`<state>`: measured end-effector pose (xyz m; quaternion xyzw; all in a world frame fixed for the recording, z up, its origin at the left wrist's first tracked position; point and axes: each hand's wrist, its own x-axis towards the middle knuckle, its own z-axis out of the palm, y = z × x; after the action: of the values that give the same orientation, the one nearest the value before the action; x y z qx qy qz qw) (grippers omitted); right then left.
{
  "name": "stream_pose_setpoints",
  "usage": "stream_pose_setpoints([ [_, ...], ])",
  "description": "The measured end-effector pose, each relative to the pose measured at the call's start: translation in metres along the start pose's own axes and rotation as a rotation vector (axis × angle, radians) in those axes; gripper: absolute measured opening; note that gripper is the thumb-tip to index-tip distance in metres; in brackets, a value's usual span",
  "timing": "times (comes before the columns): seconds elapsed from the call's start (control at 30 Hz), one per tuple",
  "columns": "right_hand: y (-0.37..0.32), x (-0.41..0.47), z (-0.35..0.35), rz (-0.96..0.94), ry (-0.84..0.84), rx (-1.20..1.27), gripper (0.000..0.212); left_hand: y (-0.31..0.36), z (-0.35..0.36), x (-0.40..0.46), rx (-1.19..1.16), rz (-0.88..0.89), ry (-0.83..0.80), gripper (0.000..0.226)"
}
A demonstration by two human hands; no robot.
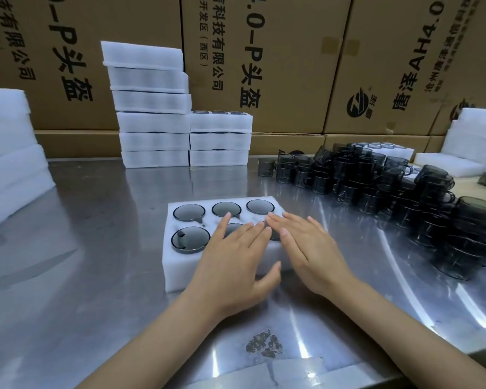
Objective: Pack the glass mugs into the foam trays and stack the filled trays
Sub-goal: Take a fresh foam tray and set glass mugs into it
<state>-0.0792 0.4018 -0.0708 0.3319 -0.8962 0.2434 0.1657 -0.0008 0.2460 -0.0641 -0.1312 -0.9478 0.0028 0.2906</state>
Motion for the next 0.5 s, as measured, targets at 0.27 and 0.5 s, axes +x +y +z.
stream_pose_setpoints([
  [0.27,0.011,-0.002,0.003,0.153,0.119,0.234,0.054,-0.001,-0.003,-0.012,0.019,0.004,-0.071,0.061],
  [0.5,0.013,0.0,-0.003,0.443,-0.07,0.449,0.094,-0.05,-0.028,-0.039,-0.321,-0.71,0.069,0.074],
])
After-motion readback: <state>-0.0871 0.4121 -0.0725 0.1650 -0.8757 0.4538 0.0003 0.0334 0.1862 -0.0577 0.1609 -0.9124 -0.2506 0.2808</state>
